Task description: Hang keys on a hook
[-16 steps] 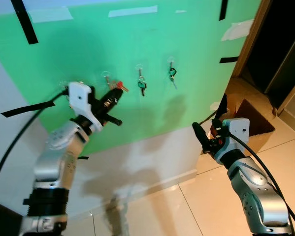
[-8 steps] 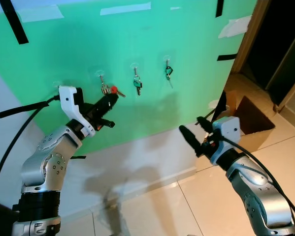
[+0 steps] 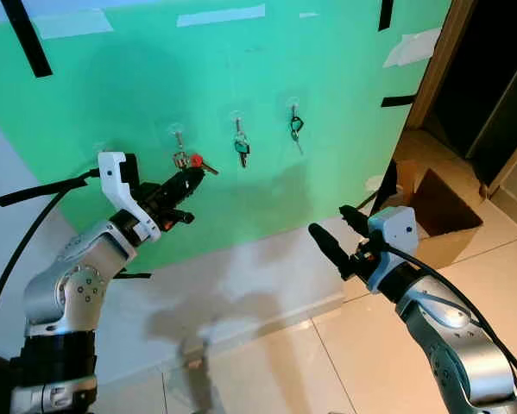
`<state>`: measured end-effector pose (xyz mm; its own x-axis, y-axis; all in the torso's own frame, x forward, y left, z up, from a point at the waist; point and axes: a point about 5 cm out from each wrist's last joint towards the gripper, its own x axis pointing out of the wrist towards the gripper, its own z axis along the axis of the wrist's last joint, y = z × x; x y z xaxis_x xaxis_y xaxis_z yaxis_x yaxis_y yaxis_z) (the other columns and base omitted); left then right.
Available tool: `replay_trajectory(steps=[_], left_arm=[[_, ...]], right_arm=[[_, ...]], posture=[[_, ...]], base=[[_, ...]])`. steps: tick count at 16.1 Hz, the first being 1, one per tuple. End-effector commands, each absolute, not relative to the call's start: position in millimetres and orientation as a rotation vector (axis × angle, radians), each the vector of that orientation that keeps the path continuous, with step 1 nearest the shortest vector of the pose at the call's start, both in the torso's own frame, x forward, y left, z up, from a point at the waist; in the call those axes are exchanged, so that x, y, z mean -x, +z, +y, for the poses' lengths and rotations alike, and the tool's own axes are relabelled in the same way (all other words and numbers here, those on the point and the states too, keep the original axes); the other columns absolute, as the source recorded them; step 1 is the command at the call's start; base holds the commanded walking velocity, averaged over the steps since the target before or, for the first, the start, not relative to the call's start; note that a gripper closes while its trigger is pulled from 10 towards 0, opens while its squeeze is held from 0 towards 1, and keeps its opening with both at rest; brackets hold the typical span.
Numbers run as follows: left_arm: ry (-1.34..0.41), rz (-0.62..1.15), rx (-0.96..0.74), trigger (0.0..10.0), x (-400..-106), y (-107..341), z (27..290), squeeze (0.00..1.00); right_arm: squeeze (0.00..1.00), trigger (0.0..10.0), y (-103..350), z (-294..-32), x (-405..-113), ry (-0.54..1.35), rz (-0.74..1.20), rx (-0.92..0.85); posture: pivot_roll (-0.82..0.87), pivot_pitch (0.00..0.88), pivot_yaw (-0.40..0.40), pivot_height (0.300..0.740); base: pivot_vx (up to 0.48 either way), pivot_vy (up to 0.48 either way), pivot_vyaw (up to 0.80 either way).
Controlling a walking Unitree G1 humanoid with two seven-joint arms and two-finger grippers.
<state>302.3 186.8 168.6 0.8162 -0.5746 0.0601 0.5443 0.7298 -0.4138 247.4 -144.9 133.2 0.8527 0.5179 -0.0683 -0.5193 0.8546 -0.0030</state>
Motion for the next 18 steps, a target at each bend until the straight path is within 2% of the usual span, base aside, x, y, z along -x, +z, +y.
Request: replay_trajectory(steps=[1, 7, 13, 18], left_arm=[[-0.628, 0.078, 0.419, 10.0, -305.8, 170.9, 187.5, 0.0], [-0.63, 0.045, 0.45, 10.0, -321.5, 175.9, 191.6, 0.0], [-0.641, 0.007, 0.449, 10.0, -316.4, 177.3, 195.5, 0.0], [-0.61, 0.011, 0.478, 10.0, -308.6, 169.9, 197.3, 0.0]], right_arm=[[0.0, 10.0, 136.5, -142.9, -245.7, 0.561, 0.058, 0.03], [0.0, 10.0, 141.1, -140.5, -245.4, 0.605, 0.044, 0.049], [0.0, 10.0, 147.4, -134.0, -237.1, 0.757, 0.022, 0.029], [0.0, 10.0, 152.3, -136.7, -240.2, 0.777, 0.007, 0.028]], posture=[[-0.07, 0.0, 0.074, 0.74], [-0.09, 0.0, 0.083, 0.74], [-0.09, 0.0, 0.082, 0.74], [-0.09, 0.0, 0.079, 0.74]], base=[[0.0, 0.0, 0.0], [0.0, 0.0, 0.0], [0.0, 0.0, 0.0], [0.0, 0.0, 0.0]])
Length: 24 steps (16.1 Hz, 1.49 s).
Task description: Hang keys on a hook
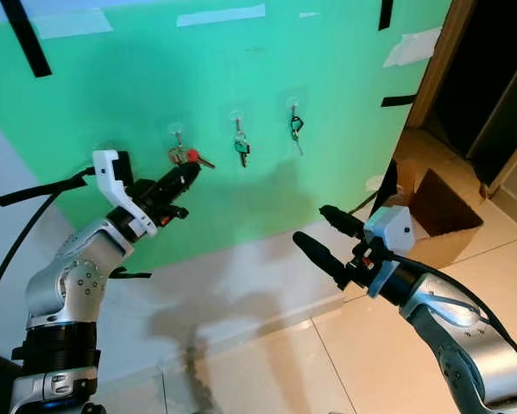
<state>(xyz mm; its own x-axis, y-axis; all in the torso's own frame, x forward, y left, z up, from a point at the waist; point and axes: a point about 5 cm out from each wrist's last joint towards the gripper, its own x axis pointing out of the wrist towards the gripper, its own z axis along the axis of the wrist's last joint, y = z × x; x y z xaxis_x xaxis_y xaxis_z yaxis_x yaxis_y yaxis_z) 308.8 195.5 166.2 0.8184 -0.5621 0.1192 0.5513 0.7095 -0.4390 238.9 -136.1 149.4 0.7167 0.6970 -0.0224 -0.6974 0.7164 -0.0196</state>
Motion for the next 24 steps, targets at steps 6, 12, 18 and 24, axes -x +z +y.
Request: replay_trajectory(steps=[6, 12, 18, 24], left_arm=[[-0.613, 0.019, 0.518, 10.0, -313.2, 166.3, 199.4, 0.0], [-0.636, 0.089, 0.596, 10.0, -321.5, 158.2, 198.8, 0.0], [-0.64, 0.167, 0.582, 10.0, -325.7, 148.7, 197.2, 0.0], [-0.805, -0.024, 0.542, 10.0, -312.6, 171.2, 190.6, 0.0]], right_arm=[[0.0, 10.0, 152.0, -135.8, -241.4, 0.779, 0.006, 0.036], [0.0, 10.0, 152.8, -134.4, -240.6, 0.783, 0.002, 0.044], [0.0, 10.0, 151.4, -133.5, -240.5, 0.784, 0.006, 0.049], [0.0, 10.0, 152.4, -133.7, -241.7, 0.787, 0.001, 0.055]], posture=[[-0.1, 0.0, 0.077, 0.74], [-0.11, 0.0, 0.091, 0.74], [-0.11, 0.0, 0.098, 0.74], [-0.1, 0.0, 0.086, 0.74]], base=[[0.0, 0.0, 0.0], [0.0, 0.0, 0.0], [0.0, 0.0, 0.0], [0.0, 0.0, 0.0]])
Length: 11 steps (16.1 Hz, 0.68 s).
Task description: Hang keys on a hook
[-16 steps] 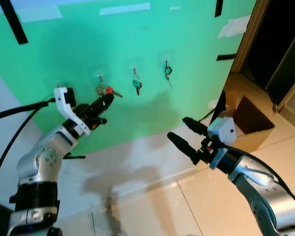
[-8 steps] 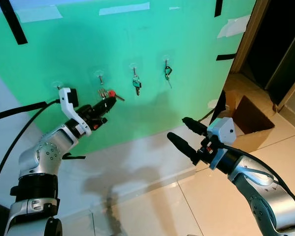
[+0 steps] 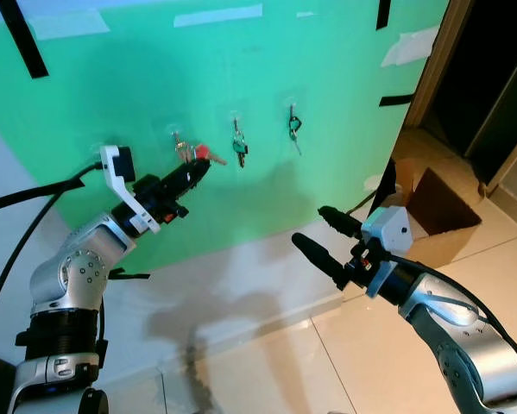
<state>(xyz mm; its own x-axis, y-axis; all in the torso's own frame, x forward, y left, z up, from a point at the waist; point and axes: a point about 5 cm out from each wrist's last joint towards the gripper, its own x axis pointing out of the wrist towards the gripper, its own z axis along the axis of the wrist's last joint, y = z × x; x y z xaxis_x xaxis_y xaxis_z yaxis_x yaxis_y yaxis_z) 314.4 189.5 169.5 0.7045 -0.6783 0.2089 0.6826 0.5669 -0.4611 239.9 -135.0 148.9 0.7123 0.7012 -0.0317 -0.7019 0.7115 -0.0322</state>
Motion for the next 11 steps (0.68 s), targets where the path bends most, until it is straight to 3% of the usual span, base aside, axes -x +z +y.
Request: replay_trajectory(steps=[1, 11], left_arm=[[-0.806, -0.025, 0.541, 10.0, -312.7, 171.5, 190.9, 0.0], [-0.634, 0.055, 0.605, 10.0, -328.8, 160.5, 203.7, 0.0]], right_arm=[[0.0, 10.0, 152.5, -133.3, -242.1, 0.789, 0.001, 0.055], [0.0, 10.0, 153.3, -131.9, -242.3, 0.79, -0.001, 0.057]], posture=[[-0.1, 0.0, 0.085, 0.74], [-0.12, 0.0, 0.096, 0.74]], base=[[0.0, 0.0, 0.0], [0.0, 0.0, 0.0]])
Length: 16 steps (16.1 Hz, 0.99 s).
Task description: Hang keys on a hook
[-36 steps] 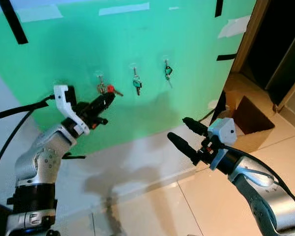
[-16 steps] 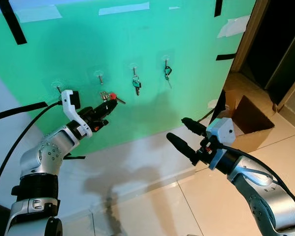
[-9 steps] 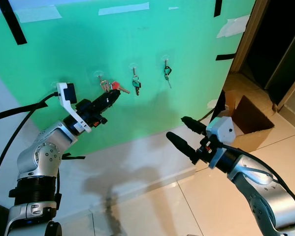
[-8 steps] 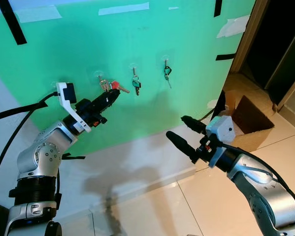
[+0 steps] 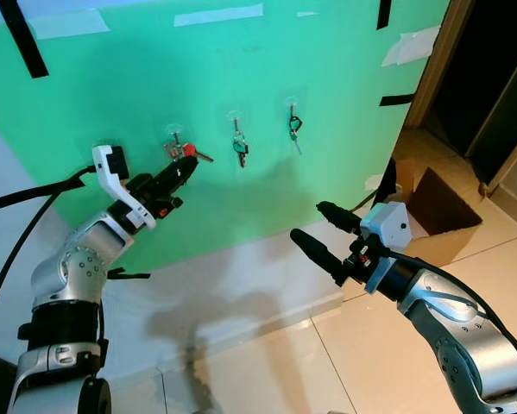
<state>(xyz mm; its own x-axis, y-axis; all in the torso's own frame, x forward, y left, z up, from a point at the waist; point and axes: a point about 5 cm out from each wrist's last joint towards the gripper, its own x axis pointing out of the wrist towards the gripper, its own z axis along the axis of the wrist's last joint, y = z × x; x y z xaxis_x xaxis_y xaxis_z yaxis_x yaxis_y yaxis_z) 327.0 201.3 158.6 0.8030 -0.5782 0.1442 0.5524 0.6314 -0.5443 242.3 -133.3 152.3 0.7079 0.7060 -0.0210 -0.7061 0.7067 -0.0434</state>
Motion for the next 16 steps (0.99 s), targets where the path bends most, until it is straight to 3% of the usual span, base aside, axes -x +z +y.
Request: replay_trajectory(steps=[1, 16], left_arm=[[-0.636, 0.058, 0.603, 10.0, -329.5, 160.1, 203.2, 0.0], [-0.633, 0.167, 0.599, 10.0, -339.2, 146.5, 200.5, 0.0]], right_arm=[[0.0, 10.0, 153.3, -131.9, -242.4, 0.789, -0.002, 0.057], [0.0, 10.0, 152.0, -130.6, -242.3, 0.789, -0.001, 0.057]], posture=[[-0.12, 0.0, 0.096, 0.74], [-0.12, 0.0, 0.105, 0.74]], base=[[0.0, 0.0, 0.0], [0.0, 0.0, 0.0]])
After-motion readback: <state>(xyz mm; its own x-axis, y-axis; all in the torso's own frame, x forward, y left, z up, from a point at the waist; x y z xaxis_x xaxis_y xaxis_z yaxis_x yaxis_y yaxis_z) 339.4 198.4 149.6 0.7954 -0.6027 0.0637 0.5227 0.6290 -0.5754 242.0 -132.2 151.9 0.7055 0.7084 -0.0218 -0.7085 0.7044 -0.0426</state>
